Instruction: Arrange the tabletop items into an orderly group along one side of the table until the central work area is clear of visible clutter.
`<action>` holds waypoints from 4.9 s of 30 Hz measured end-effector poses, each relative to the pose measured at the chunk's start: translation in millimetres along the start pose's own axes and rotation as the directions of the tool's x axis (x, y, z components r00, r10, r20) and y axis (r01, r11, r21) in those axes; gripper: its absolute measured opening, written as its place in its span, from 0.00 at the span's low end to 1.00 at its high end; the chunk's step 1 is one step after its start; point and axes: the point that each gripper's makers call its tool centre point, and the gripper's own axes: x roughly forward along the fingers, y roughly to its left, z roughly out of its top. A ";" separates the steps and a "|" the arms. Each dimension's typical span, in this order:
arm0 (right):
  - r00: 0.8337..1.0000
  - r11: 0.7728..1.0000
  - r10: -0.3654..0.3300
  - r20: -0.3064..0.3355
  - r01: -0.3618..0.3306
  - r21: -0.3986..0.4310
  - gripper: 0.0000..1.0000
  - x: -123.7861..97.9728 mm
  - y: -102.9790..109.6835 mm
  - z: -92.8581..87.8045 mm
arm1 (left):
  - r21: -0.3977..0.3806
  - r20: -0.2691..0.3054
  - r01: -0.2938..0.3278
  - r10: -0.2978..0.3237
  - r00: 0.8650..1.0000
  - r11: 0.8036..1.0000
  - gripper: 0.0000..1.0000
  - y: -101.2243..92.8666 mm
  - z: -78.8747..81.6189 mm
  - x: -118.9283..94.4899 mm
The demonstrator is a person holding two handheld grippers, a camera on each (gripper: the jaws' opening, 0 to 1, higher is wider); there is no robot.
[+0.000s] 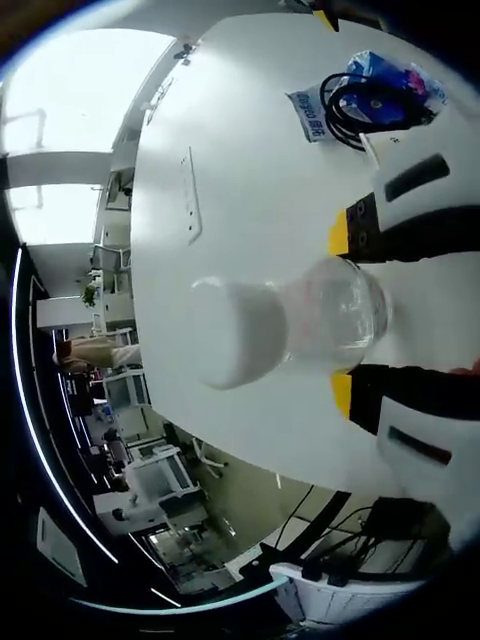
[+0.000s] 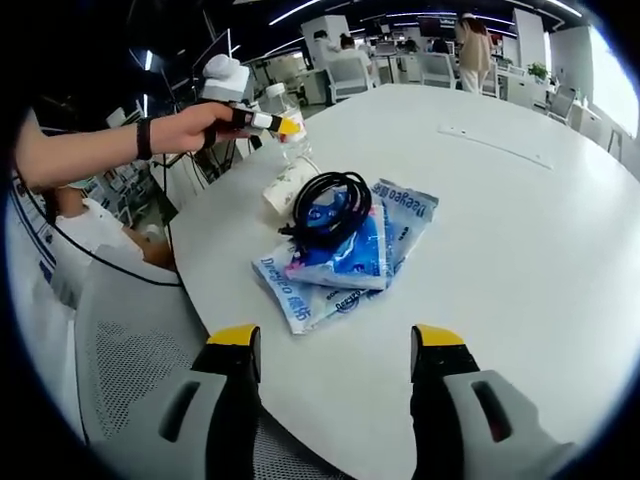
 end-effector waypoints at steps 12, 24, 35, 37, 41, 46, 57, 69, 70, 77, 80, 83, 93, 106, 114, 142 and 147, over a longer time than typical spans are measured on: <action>1.000 1.000 0.010 0.002 -0.010 -0.009 0.60 0.1 -1.4 3.7 | 0.039 0.007 0.011 -0.012 1.000 0.999 0.42 1.7 1.9 -11.5; 1.000 0.999 0.022 0.015 -0.022 -0.028 0.60 2.2 0.3 11.9 | 0.021 0.016 0.005 -0.005 1.000 1.000 0.40 13.4 -3.8 -45.4; 0.999 0.998 0.036 0.038 -0.034 -0.045 0.60 0.3 8.9 14.3 | -0.028 0.019 0.036 -0.035 0.999 0.999 0.40 3.7 -26.7 -83.8; 0.998 0.998 0.039 0.042 -0.036 -0.049 0.60 0.0 10.3 14.4 | -0.024 0.015 0.041 -0.041 0.999 0.999 0.40 -0.5 -32.0 -89.7; 0.998 0.998 0.036 0.053 -0.034 -0.052 0.60 -2.3 11.1 14.7 | -0.026 0.013 0.052 -0.052 0.999 0.998 0.41 -8.1 -40.4 -101.2; 0.997 0.999 0.030 0.069 -0.027 -0.043 0.60 -7.1 9.4 13.6 | -0.024 0.009 0.073 -0.073 0.997 0.997 0.41 -20.7 -54.1 -114.8; 0.997 0.999 0.026 0.076 -0.024 -0.035 0.60 -11.9 4.0 7.5 | -0.018 -0.015 0.105 -0.106 0.994 0.994 0.42 -34.3 -74.9 -129.3; 0.997 1.000 0.012 0.081 -0.011 -0.008 0.60 -17.0 1.9 -4.6 | -0.050 -0.043 0.144 -0.147 0.988 0.988 0.41 -61.2 -92.5 -128.8; 0.997 1.000 0.010 0.081 -0.010 -0.005 0.60 -18.0 1.3 -5.7 | -0.052 -0.045 0.148 -0.150 0.988 0.988 0.42 -62.8 -92.8 -128.3; 0.997 1.000 -0.008 0.081 0.007 0.018 0.60 -23.7 -4.4 -13.5 | -0.035 -0.052 0.175 -0.176 0.983 0.984 0.41 -75.4 -87.6 -122.9; 0.995 0.999 -0.012 0.096 0.008 0.041 0.60 -26.0 -6.1 -13.0 | -0.037 -0.057 0.186 -0.188 0.981 0.982 0.42 -78.7 -89.0 -120.6; 0.995 0.999 -0.021 0.098 0.017 0.045 0.60 -28.2 -7.6 -13.0 | -0.040 -0.068 0.193 -0.195 0.978 0.980 0.42 -81.4 -92.4 -116.6; 0.995 0.998 -0.036 0.097 0.030 0.054 0.60 -32.1 -11.3 -16.7 | -0.050 -0.081 0.204 -0.208 0.975 0.978 0.42 -85.1 -92.3 -107.4; 0.996 0.998 -0.036 0.087 0.031 0.058 0.60 -31.8 -8.7 -18.7 | -0.075 -0.082 0.211 -0.217 0.973 0.975 0.41 -83.8 -82.5 -93.4; 0.996 0.998 -0.038 0.085 0.033 0.056 0.60 -32.8 -9.4 -15.5 | -0.098 -0.104 0.225 -0.235 0.967 0.969 0.40 -87.7 -80.6 -80.8; 0.996 0.996 -0.053 0.072 0.048 0.078 0.59 -36.2 -13.8 -23.0 | -0.153 -0.178 0.261 -0.287 0.941 0.953 0.40 -105.3 -79.6 -53.3; 0.996 0.995 -0.056 0.074 0.049 0.085 0.59 -36.3 -15.3 -22.3 | -0.148 -0.193 0.274 -0.299 0.935 0.950 0.40 -110.2 -80.5 -49.1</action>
